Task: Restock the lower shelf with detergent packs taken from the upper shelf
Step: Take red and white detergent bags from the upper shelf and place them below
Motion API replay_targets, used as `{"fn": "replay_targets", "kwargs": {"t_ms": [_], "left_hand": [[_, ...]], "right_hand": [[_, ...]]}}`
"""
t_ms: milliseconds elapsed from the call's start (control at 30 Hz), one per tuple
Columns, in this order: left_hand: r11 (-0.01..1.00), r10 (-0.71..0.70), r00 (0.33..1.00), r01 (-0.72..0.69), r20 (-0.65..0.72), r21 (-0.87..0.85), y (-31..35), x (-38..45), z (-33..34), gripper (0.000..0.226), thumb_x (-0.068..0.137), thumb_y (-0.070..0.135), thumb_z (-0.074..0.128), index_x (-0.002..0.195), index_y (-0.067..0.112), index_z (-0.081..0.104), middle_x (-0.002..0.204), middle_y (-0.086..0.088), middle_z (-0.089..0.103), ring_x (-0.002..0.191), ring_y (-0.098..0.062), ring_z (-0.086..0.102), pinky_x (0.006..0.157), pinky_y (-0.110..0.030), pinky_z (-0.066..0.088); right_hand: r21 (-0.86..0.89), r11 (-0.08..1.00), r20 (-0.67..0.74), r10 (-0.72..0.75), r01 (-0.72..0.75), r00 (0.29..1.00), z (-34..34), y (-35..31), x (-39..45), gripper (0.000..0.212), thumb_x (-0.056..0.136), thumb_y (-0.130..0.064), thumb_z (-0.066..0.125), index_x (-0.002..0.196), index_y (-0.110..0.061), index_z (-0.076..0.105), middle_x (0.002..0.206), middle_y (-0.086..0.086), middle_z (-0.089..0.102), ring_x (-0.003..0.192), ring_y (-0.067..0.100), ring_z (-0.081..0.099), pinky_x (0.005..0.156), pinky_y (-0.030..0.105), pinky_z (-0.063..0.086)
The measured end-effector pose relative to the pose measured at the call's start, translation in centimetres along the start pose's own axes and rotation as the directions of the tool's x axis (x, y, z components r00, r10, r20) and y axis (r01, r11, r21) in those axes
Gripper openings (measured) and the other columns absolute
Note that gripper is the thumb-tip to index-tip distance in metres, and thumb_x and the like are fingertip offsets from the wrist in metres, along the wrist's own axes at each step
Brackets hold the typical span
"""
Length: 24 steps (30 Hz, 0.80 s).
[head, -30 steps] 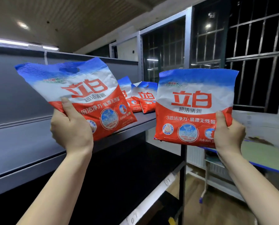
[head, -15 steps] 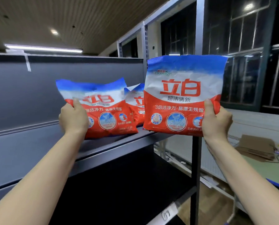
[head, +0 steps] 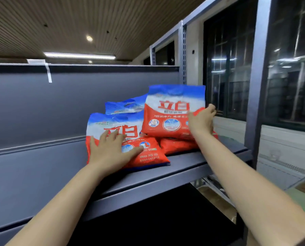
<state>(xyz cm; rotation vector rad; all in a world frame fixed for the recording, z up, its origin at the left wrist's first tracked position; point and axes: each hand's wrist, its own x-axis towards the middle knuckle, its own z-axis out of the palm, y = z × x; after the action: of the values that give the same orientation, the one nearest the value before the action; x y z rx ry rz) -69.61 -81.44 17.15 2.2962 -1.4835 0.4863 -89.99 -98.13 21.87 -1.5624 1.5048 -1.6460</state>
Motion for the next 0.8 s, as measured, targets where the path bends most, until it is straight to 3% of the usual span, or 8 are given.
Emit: {"fn": "replay_targets", "kwargs": {"t_ms": [67,133,200,300,400,500,633,800], "left_hand": [[1.0,-0.018,1.0,0.018,0.0,-0.011,-0.2,-0.1,0.0,0.096,0.063,0.094,0.02,0.137,0.037,0.042,0.154,0.009,0.029,0.143,-0.018,0.021,0.113,-0.053,0.009],[0.999,-0.037,0.999,0.037,-0.014,0.007,0.1,0.0,-0.3,0.099,0.057,0.096,0.018,0.13,0.037,0.048,0.146,0.01,0.039,0.136,-0.019,0.031,0.109,-0.052,0.014],[0.997,-0.051,0.998,0.053,-0.033,0.048,0.3,0.3,-0.6,0.103,0.052,0.097,0.017,0.128,0.036,0.05,0.14,0.01,0.045,0.132,-0.02,0.037,0.106,-0.053,0.019],[0.994,-0.085,0.996,0.083,0.015,0.067,0.4,0.1,-0.9,0.1,0.057,0.096,0.019,0.13,0.034,0.049,0.139,0.007,0.047,0.129,-0.022,0.04,0.104,-0.05,0.024],[0.996,-0.078,0.997,0.077,0.003,0.05,0.5,-0.8,-1.0,0.087,0.07,0.089,0.023,0.127,0.03,0.052,0.136,0.004,0.051,0.125,-0.022,0.044,0.103,-0.046,0.027],[0.998,-0.064,0.995,0.065,-0.072,-0.001,0.5,-1.7,-1.7,0.064,0.083,0.074,0.036,0.117,0.024,0.057,0.126,0.0,0.059,0.116,-0.024,0.051,0.095,-0.039,0.035],[0.987,-0.122,0.981,0.104,-0.148,-0.125,0.3,-3.2,-3.1,0.044,0.091,0.053,0.045,0.116,0.019,0.057,0.123,-0.003,0.061,0.112,-0.027,0.054,0.086,-0.037,0.038],[0.961,-0.186,0.968,0.145,-0.167,-0.234,0.2,-6.8,-4.3,0.037,0.092,0.043,0.045,0.122,0.023,0.055,0.117,-0.001,0.066,0.11,-0.029,0.056,0.092,-0.039,0.04]], "right_hand": [[-0.203,0.966,0.044,-0.157,0.163,0.987,1.4,0.2,-0.1,0.069,0.089,-0.032,0.06,0.146,-0.011,0.026,0.151,0.009,0.027,0.13,0.034,0.035,0.101,0.043,0.035],[-0.376,0.866,0.16,-0.291,0.331,0.943,1.8,0.5,-0.1,0.048,0.089,-0.04,0.052,0.133,-0.02,0.049,0.141,0.006,0.044,0.126,0.03,0.037,0.101,0.043,0.031],[-0.481,0.769,0.271,-0.325,0.42,0.906,1.5,1.0,-0.3,0.045,0.088,-0.051,0.043,0.118,-0.024,0.061,0.126,0.005,0.058,0.121,0.028,0.041,0.099,0.044,0.028],[-0.563,0.682,0.362,-0.304,0.467,0.881,1.0,1.4,-1.0,0.062,0.086,-0.066,0.03,0.124,-0.027,0.059,0.129,0.002,0.057,0.125,0.027,0.039,0.107,0.052,0.017],[-0.535,0.707,0.388,-0.28,0.462,0.878,0.4,1.3,-1.8,0.064,0.089,-0.067,0.028,0.131,-0.026,0.054,0.136,0.003,0.052,0.131,0.027,0.035,0.111,0.058,0.009],[-0.477,0.736,0.359,-0.335,0.48,0.871,-0.4,1.1,-3.3,0.052,0.093,-0.054,0.038,0.131,-0.022,0.053,0.137,0.005,0.052,0.131,0.027,0.038,0.114,0.056,0.006],[-0.286,0.804,0.321,-0.433,0.522,0.843,-2.2,1.3,-5.9,0.042,0.092,-0.039,0.05,0.127,-0.017,0.055,0.131,0.007,0.055,0.124,0.027,0.043,0.11,0.043,0.027],[-0.081,0.835,0.395,-0.475,0.545,0.786,-4.4,2.1,-10.2,0.033,0.091,-0.034,0.056,0.119,-0.016,0.059,0.124,0.004,0.058,0.118,0.023,0.048,0.096,0.037,0.038]]}}
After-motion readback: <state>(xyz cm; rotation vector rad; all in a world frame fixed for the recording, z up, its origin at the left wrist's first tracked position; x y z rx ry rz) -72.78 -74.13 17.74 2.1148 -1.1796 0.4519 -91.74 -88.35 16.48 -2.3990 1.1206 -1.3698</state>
